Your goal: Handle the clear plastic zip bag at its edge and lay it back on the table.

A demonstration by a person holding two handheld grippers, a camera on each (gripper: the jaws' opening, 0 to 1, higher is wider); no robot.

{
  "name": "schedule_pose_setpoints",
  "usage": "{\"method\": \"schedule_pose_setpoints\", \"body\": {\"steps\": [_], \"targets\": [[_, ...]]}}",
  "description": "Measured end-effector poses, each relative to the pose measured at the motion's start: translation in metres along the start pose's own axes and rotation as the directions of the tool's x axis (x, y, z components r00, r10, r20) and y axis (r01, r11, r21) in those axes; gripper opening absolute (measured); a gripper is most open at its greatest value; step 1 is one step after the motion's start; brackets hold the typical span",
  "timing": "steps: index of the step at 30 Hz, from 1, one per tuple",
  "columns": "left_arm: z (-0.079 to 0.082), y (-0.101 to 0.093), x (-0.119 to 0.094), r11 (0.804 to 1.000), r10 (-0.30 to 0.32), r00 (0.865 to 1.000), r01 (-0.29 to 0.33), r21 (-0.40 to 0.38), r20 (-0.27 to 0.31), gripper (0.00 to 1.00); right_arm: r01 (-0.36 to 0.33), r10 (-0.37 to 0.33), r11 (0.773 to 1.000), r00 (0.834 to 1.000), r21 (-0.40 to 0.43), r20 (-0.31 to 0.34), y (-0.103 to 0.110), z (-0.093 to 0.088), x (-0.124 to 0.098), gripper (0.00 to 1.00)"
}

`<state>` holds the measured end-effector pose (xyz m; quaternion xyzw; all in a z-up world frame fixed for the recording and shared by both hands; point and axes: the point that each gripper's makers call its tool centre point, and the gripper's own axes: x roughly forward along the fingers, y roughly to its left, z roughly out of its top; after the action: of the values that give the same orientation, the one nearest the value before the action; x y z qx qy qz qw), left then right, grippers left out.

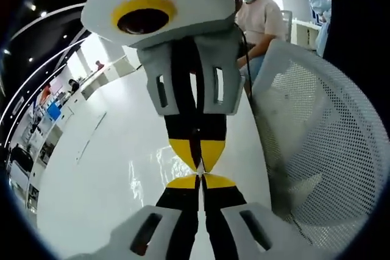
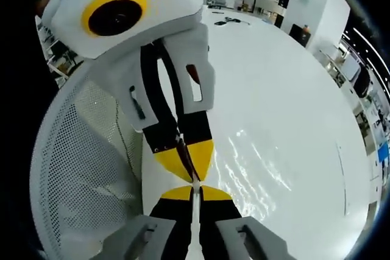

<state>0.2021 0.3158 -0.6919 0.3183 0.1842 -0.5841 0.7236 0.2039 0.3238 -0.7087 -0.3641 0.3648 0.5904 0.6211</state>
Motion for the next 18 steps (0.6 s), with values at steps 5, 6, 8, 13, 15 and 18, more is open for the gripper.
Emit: {"method": "schedule_pose_setpoints", "body": {"steps": [5,6,8,13,15,18], "targets": [[-0.0014,0.0015,-0.0004,1.0,0.007,1.0,-0.007,-0.002,0.005,0.0,-0.003,0.003,1.0,1.0,0.017,-0.001,-0.0001,0.0004,0.0004,0.0],[-0.0015,0.002,-0.0006,1.0,0.011,1.0,-0.011,-0.009,0.008,0.0,-0.002,0.002,1.0,1.0,0.022,0.0,-0.0008,0.0007,0.0001,0.0],[-0.0012,0.0026,-0.0006,0.999,0.014,1.0,-0.014,-0.029,0.013,0.0,-0.004,0.004,1.0,1.0,0.03,-0.001,0.0,0.0004,-0.0005,0.0],[-0.002,0.0021,-0.0001,0.999,0.009,0.999,-0.007,-0.041,0.032,0.0,-0.003,0.004,0.999,1.0,0.043,-0.019,-0.0009,-0.0036,0.0004,0.0],[-0.0021,0.0011,0.0004,0.999,0.003,0.999,-0.002,-0.042,0.033,0.0,-0.006,0.007,0.998,1.0,0.055,-0.022,-0.0012,-0.0044,0.0005,0.0],[-0.0019,0.0003,0.001,0.999,-0.002,0.999,0.004,-0.045,0.035,0.0,-0.007,0.008,0.999,1.0,0.053,-0.029,-0.0009,-0.0059,0.0014,0.0]]}}
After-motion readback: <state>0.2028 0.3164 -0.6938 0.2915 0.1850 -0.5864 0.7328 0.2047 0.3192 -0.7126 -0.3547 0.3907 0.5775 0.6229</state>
